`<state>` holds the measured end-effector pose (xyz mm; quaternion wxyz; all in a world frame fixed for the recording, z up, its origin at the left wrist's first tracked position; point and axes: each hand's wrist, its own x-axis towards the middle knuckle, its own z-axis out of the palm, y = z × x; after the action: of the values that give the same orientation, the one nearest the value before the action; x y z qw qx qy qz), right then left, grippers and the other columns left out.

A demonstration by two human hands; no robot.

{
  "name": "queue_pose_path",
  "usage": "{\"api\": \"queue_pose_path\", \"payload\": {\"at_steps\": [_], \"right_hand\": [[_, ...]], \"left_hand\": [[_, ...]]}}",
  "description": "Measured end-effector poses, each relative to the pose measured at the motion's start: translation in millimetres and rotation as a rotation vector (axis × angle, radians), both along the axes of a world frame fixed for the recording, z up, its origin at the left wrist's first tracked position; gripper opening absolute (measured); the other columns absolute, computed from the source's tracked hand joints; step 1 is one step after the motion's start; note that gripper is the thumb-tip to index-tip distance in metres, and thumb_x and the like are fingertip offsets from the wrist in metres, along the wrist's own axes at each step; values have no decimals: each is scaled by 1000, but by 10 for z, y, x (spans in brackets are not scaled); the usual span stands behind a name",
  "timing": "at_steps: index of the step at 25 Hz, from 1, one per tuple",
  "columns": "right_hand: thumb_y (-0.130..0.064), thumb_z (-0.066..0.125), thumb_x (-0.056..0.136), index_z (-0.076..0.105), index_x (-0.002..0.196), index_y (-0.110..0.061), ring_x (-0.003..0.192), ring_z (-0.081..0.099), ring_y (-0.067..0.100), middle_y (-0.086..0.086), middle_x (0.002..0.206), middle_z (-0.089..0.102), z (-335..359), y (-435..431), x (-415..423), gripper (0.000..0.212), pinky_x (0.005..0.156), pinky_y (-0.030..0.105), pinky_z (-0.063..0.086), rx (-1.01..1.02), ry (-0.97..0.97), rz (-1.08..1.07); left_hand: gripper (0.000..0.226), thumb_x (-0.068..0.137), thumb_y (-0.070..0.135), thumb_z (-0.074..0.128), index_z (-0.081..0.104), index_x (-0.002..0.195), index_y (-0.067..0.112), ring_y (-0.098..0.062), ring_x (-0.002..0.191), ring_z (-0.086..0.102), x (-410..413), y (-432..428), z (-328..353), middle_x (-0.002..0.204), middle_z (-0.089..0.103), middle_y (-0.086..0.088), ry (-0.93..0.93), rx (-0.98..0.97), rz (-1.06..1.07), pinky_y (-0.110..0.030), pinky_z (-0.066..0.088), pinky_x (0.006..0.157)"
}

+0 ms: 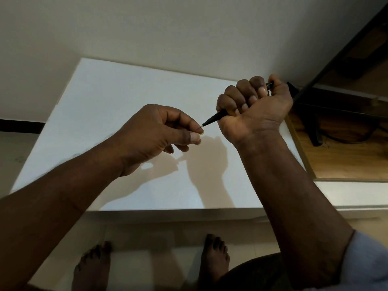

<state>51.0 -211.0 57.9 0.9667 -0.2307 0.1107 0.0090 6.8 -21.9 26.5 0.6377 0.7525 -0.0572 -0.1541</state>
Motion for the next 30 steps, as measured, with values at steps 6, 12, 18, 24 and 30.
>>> {"api": "queue_pose_path", "payload": {"at_steps": [6,12,18,24,30], "right_hand": [[-44,42,100,35,54,-19,37,17,10,-6,48,24,1,1,-10,53,42,19,13,14,10,7],[-41,41,100,35,55,-19,37,16,11,-6,50,23,12,-2,-9,50,41,20,13,-8,27,-9],[-38,39,99,34,55,-19,37,16,11,-6,49,23,21,-10,4,49,40,19,14,-24,36,-19],[-58,44,102,36,57,-19,38,18,12,-6,51,24,-6,-13,-1,60,41,20,14,2,60,5],[-65,40,103,41,58,-17,38,21,10,-5,49,28,-14,-39,2,66,41,20,16,34,35,24]], "left_hand": [[10,86,18,81,83,94,24,-14,78,77,7,-2,-8,90,83,1,4,13,4,-30,50,70],[10,85,21,82,83,94,26,-12,76,77,14,4,-15,90,83,2,10,27,3,-28,49,68],[6,84,21,82,83,89,24,-3,69,74,36,7,-77,85,83,7,94,164,49,-26,49,67],[7,86,22,81,83,91,25,-7,75,76,45,8,-55,87,83,7,88,135,27,-26,50,68],[9,82,35,83,82,91,33,-10,79,78,46,32,-56,89,83,8,32,116,2,-28,51,69]]}}
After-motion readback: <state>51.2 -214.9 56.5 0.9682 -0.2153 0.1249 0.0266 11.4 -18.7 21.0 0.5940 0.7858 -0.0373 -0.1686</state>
